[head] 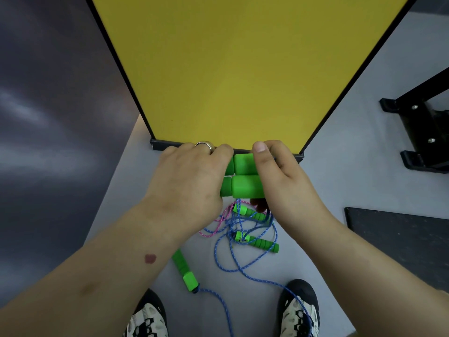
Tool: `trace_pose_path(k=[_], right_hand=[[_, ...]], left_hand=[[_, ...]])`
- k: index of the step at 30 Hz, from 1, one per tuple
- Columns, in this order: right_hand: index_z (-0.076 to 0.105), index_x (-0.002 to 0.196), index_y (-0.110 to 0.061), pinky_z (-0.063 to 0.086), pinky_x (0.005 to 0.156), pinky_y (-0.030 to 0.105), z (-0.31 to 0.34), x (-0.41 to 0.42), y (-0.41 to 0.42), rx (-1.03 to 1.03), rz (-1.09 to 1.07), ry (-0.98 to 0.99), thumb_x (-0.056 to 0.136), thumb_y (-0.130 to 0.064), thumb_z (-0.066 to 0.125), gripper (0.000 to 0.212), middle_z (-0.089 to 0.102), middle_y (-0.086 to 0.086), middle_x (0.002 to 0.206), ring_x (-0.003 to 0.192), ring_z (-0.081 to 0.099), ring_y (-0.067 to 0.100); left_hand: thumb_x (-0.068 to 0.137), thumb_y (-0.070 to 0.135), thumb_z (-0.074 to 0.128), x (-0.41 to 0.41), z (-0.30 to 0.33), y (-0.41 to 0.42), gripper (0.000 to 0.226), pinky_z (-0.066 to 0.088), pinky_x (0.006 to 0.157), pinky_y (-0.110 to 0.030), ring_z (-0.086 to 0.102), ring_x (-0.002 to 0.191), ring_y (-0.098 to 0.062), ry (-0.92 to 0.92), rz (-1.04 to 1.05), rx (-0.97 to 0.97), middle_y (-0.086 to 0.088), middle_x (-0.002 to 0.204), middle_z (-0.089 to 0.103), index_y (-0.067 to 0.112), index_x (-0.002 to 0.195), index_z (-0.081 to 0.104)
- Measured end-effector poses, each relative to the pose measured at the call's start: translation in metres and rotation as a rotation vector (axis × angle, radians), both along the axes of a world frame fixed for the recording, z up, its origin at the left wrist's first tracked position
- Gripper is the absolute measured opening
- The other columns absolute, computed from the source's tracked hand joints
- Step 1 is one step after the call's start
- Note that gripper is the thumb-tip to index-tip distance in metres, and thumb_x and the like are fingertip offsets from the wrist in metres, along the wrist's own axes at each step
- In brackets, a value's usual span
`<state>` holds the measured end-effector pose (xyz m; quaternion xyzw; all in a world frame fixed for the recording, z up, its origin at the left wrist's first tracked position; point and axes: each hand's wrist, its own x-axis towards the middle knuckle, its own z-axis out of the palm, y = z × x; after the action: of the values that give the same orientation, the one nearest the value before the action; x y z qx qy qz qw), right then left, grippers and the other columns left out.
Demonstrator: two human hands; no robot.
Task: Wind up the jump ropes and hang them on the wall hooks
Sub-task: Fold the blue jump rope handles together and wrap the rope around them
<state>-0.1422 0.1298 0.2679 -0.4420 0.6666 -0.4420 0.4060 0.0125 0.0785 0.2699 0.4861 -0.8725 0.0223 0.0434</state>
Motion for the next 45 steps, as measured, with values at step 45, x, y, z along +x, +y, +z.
trace_pose_path(k=[45], right_hand=[[0.025,0.075,-0.027,0.031,0.058,0.038,-0.033,-0.006,0.003,0.249,0.521,0.753,0.105,-0.04,0.037,0.035,0.042,-0.003,0.068,0.058,0.04,0.018]], left_hand=[[0.072,0.015,0.061,0.009,0.008,-0.005,0.034,0.03,0.062,-0.035,0.044,0.07,-0.029,0.071,0.115,-0.039,0.006,0.075,0.037,0.029,0.098,0.044]])
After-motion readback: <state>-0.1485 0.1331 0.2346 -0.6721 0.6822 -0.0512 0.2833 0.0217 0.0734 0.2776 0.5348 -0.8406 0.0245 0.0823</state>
